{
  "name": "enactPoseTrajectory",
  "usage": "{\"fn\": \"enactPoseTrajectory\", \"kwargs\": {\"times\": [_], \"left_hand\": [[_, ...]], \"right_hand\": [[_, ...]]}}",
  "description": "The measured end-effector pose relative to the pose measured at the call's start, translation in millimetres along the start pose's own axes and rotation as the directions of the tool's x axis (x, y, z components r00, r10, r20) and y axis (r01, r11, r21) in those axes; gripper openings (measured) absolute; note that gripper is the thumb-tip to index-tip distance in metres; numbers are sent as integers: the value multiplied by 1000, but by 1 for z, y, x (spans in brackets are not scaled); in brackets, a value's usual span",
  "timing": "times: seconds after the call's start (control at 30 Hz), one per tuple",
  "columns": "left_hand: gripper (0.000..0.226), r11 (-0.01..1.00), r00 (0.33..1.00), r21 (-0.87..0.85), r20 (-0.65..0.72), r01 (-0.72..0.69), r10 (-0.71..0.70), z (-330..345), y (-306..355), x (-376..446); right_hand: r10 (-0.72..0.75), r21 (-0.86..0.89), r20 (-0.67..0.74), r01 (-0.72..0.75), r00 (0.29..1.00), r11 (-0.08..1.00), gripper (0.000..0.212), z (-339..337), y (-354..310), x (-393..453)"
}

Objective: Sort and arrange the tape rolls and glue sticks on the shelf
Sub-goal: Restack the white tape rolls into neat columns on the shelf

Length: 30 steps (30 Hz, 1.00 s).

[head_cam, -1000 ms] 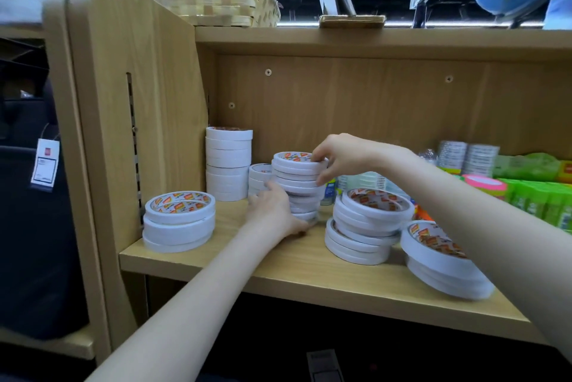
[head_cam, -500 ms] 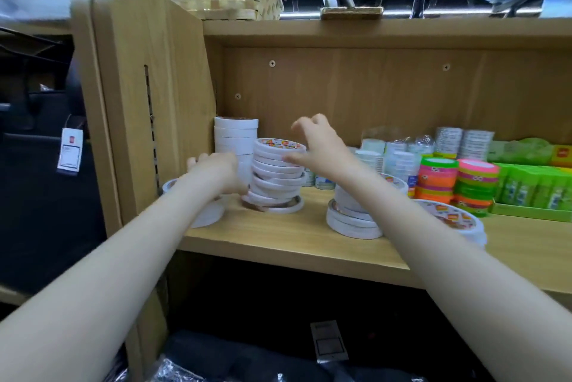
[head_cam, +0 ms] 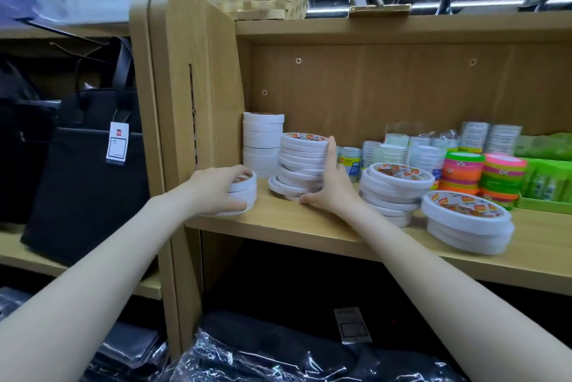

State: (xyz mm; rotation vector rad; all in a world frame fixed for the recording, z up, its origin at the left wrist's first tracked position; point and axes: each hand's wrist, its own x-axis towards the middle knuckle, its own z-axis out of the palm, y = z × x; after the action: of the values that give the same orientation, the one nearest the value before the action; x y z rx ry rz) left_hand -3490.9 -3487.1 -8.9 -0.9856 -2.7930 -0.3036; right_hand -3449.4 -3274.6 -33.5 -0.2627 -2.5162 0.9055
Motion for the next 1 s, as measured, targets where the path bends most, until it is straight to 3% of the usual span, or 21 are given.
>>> {"fn": "enactPoseTrajectory", "kwargs": {"times": [0.13,0.27,0.4,0.5,0.6,0.7,0.9,1.0], "left_hand": [[60,980,995,-188,64,-67,80,-6,-13,-9],[50,959,986,-261,92,-111,139,-12,-19,-11],[39,925,996,-371,-51,-84,71,-21,-25,4],[43,968,981,-248,-194,-46,-3,-24,-25,25],[48,982,968,-189,-241,21,-67,-26,-21,48],[58,985,961,-146,-246,92,-127,-27,-15,61],[73,987,952,46,-273,154,-136,-10,-13,66],[71,973,942,209,-334,96,-21,-13,-14,67]], "right_hand": [[-59,15,-27,59,998,998,130,15,-2,5],[-128,-22,30,129,991,991,124,37,-23,26],[-242,2,131,244,961,970,119,49,-32,52],[-277,44,159,274,948,961,108,30,-30,64],[-233,92,183,219,955,971,78,8,-28,70],[-185,87,82,178,979,980,60,7,-31,76],[-207,301,98,169,973,938,67,21,-35,78],[-237,357,158,168,959,919,75,25,-30,78]]}}
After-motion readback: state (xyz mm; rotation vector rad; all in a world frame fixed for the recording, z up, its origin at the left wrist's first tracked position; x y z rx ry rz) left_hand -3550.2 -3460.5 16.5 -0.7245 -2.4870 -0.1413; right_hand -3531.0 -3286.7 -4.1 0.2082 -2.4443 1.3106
